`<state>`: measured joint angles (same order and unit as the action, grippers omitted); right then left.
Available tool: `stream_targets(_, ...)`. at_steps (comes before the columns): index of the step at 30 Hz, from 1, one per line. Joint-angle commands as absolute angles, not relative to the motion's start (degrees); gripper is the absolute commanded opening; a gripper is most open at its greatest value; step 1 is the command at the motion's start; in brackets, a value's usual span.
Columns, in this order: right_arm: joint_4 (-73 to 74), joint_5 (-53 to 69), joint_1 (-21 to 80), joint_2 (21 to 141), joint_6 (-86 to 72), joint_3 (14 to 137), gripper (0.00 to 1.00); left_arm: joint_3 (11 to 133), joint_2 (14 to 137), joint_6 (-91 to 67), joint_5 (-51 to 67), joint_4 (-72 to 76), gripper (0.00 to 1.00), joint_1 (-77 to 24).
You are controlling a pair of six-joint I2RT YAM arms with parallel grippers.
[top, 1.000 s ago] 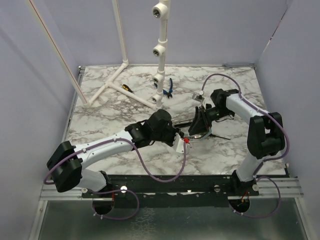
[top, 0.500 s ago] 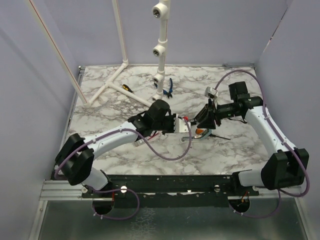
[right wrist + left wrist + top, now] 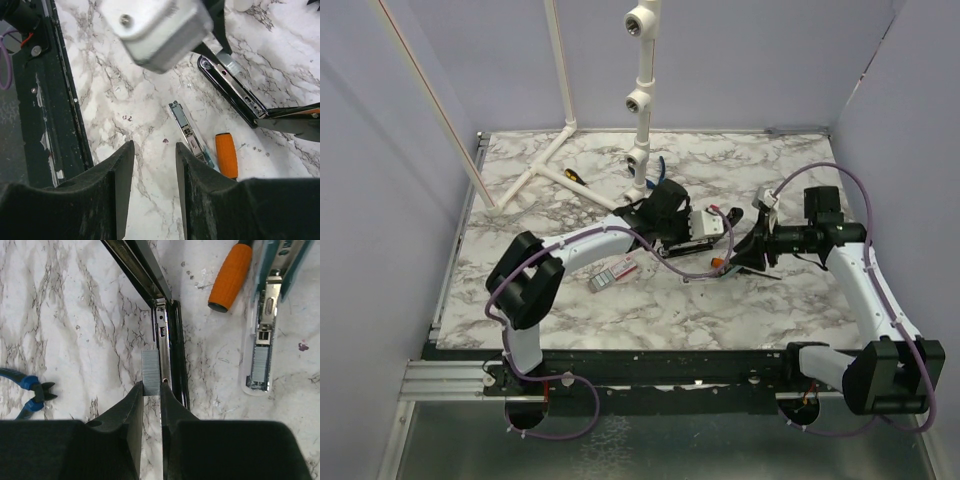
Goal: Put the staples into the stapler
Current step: Pick up the staple from the center of the board.
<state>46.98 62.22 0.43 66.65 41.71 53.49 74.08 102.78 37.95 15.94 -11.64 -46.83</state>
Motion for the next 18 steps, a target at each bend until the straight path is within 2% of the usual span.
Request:
stream_targets(1,47.98,62.04,-1.34,64.65,44.08,53.11,0.42,81.95,108.04,37.96,12.88,-21.07,0.11,-46.25)
stream_targets(6,50.25,62.33,-2.55,64.34,45.87,53.17,0.42,87.35,111.85,38.26,11.72,-27.04,0.11,-46.01)
stream_targets(18,51.97,64.11,-4.19,65.08,47.18,53.12,0.41,91.9,115.87,38.48,11.52,-33.86,0.1,-45.87)
